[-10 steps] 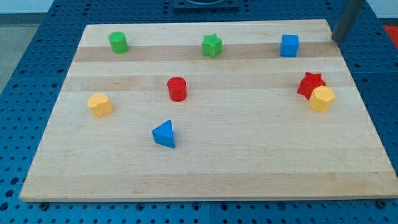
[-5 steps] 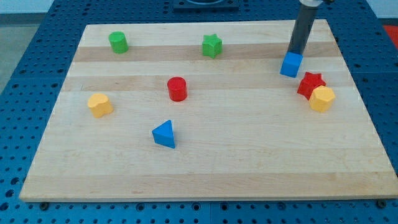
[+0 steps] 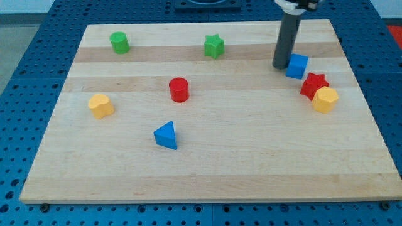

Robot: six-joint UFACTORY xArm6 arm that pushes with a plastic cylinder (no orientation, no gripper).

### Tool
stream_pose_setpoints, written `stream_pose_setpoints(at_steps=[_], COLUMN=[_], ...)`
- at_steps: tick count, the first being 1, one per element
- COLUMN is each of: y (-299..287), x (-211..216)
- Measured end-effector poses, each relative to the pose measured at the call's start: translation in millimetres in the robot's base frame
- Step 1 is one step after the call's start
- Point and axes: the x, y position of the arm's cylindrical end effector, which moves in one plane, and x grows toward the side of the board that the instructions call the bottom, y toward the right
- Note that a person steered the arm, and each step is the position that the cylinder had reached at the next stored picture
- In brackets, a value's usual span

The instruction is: Move the blue cube to the red star

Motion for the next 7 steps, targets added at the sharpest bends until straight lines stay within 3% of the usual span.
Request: stream_pose_setpoints(at_steps=[3, 5, 7], y=[28, 54, 72], x=[15, -34, -20])
